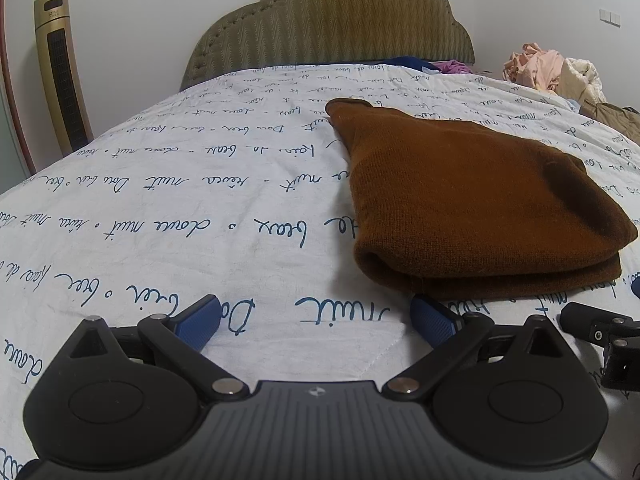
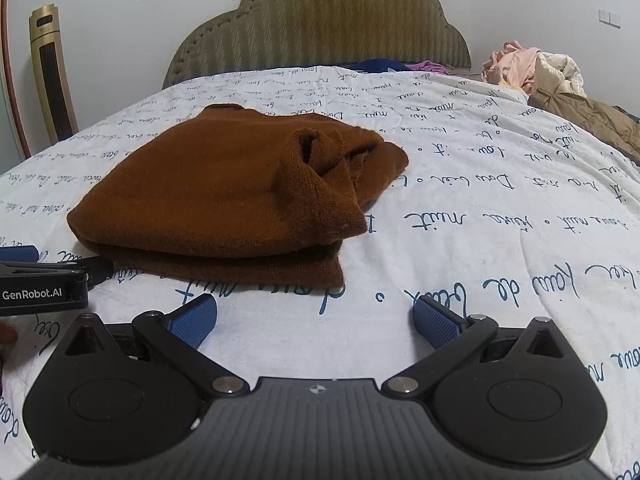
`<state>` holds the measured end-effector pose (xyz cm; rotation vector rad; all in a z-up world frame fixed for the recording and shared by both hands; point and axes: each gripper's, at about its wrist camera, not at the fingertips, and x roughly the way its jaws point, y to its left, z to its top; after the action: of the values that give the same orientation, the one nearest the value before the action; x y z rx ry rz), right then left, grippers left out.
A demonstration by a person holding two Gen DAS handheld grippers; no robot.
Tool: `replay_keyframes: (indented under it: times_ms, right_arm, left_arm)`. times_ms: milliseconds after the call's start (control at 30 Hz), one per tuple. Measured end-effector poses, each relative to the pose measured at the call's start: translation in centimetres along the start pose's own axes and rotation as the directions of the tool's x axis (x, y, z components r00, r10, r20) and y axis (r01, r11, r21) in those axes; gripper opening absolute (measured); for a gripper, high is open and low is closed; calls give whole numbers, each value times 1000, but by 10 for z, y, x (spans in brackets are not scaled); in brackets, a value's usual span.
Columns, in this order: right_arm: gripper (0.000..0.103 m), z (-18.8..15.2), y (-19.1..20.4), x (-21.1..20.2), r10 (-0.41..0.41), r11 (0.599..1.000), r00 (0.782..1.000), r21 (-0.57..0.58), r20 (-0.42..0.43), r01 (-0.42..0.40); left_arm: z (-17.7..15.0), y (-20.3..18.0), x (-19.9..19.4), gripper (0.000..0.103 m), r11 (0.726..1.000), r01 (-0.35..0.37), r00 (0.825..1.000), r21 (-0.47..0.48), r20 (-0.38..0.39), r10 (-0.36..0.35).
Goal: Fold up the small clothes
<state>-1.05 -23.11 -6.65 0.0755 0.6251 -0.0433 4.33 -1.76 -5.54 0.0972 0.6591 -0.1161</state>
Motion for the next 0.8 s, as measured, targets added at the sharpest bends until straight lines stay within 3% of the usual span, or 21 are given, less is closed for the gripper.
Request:
replay_keyframes:
  times_ms: [800]
  right_arm:
    - [103, 0, 0, -1, 0, 1000, 1000, 1, 4, 0]
  left_arm:
    - [0, 0, 1, 103, 1000, 0, 1000, 0, -2, 0]
